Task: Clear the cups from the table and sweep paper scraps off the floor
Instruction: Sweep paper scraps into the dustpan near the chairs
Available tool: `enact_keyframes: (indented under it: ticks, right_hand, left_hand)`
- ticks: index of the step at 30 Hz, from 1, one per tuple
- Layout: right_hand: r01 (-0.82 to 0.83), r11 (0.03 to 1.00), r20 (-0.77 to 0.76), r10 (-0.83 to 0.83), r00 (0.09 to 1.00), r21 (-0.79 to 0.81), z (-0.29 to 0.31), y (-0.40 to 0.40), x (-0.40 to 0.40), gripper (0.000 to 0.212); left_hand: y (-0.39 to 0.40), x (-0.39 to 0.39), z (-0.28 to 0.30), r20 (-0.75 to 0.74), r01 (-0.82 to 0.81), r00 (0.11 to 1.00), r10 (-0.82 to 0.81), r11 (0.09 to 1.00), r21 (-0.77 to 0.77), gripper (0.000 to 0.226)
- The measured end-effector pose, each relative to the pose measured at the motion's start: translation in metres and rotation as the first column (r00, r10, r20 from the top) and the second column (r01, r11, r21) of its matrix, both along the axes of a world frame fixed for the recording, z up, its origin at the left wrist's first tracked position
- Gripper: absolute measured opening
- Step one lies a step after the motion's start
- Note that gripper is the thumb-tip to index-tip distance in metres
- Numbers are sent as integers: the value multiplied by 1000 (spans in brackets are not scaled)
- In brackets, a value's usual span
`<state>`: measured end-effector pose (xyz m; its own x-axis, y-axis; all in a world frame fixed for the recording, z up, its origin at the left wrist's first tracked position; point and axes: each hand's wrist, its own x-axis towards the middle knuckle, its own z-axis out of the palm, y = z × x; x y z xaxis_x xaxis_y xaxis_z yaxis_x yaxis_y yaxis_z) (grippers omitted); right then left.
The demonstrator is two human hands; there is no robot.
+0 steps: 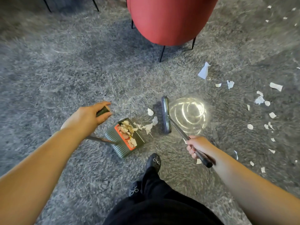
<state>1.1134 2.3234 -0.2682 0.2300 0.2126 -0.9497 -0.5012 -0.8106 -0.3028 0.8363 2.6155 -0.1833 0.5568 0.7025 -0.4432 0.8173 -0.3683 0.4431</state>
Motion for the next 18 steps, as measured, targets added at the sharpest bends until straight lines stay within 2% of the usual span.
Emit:
enact_keyframes:
  ticks: [7,13,15,18]
  right_hand:
    - [-126,991,-2,126,992,-42,-12,55,23,30]
    - [-291,956,-8,291,957,-38,-13,81,4,51]
    - [-315,949,-20,314,949,-30,-17,81,-11,56]
    - [-310,951,-35,309,950,-14,-23,78,-30,58]
  left_hand:
    - [23,19,-2,-19,2,1000,-2,1000,-16,62]
    - [32,15,0,-21,6,1000,-7,1000,-31,79]
    - [36,12,2,-40,3,999,-5,999,-52,78]
    - [42,10,5,-83,28,996,-33,997,-65,62]
